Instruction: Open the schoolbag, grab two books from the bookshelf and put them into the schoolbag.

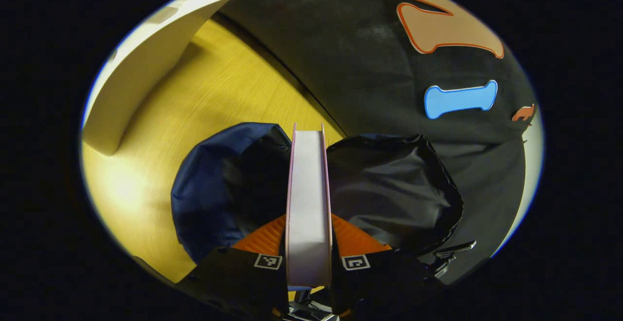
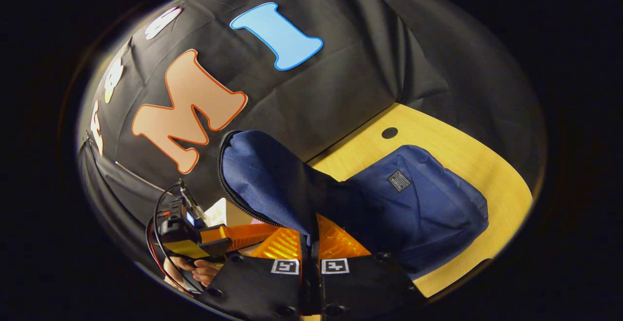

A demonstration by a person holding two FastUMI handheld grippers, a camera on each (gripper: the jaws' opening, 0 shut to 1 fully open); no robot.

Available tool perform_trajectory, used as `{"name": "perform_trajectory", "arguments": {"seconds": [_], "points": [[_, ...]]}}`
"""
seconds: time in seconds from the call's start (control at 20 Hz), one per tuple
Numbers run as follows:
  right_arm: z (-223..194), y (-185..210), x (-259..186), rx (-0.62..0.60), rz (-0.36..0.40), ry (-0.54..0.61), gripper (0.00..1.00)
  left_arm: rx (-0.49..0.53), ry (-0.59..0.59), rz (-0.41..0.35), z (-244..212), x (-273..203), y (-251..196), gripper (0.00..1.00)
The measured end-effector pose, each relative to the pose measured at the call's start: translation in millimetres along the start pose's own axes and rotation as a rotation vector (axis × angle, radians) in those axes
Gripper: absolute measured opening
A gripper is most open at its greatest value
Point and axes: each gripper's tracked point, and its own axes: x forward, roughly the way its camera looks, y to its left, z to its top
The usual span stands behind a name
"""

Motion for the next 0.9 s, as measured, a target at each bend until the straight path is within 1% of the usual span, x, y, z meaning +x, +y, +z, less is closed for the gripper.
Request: {"name": "perform_trajectory", "arguments": {"seconds": [0.1,0.25,0.3,0.4,0.45,0.5,0.7,0.75,0.85,0.9], "points": [[0,0,1,-0.007,0.004,0.003,0.03,-0.034,0.009,-0.010,-10,8,2,0.30],[-3,2,4,-0.005,0.009,0.004,0.05,-0.101,0.016,-0.012,-24,23,4,0.30],[-3,3,4,0.000,0.013,0.005,0.03,-0.114,0.013,-0.017,-26,27,5,0.30],[-1,1,4,-0.006,0.016,0.004,0.03,-0.119,0.002,-0.029,-30,32,4,0.31],[-2,3,4,-0.009,0.018,0.004,0.02,-0.120,-0.006,-0.034,-30,33,4,0.29],[-1,2,3,-0.011,0.019,0.002,0.01,-0.124,-0.013,-0.038,-32,37,4,0.30],[0,3,5,-0.010,0.021,0.003,0.04,-0.163,-0.026,-0.060,-40,48,3,0.30],[0,4,5,-0.012,0.018,0.000,0.03,-0.165,-0.024,-0.060,-41,49,4,0.30],[0,5,5,-0.004,0.018,-0.002,0.02,-0.149,-0.017,-0.058,-38,49,5,0.31],[1,4,5,0.002,0.015,-0.002,0.01,-0.120,0.003,-0.043,-41,49,8,0.33]]}}
